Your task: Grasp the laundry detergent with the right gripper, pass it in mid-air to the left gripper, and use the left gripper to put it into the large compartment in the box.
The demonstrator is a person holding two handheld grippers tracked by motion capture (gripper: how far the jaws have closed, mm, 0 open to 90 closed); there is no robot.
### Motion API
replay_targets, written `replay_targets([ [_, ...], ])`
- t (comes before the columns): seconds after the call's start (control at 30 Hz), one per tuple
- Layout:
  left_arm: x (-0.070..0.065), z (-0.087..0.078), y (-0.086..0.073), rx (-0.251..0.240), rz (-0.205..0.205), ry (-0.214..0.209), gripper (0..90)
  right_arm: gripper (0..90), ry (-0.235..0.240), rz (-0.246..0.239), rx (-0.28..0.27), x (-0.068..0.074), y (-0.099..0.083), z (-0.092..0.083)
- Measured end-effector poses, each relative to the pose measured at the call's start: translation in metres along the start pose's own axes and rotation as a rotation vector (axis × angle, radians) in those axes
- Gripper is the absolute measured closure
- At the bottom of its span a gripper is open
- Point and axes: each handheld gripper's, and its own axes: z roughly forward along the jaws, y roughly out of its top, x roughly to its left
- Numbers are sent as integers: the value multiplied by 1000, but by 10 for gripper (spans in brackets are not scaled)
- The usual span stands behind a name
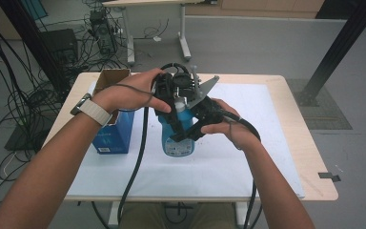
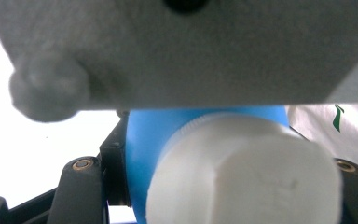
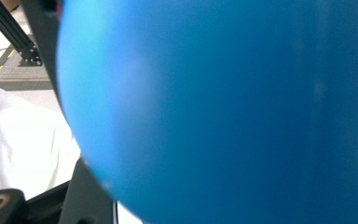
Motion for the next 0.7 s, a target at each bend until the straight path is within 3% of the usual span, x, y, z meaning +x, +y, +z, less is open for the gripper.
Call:
replay_targets([
  [0.6,-3,-1,-1,-3,-3,8,375,437,-7,-9,5,2,2,-1],
  [0.67,-5,0,-1,-21,-26,9,375,437,-11,-10,8,2,3,-1],
  [0.7,-3,-2,-1,-5,-5,9,375,437,-11,-10,9,2,3,-2],
])
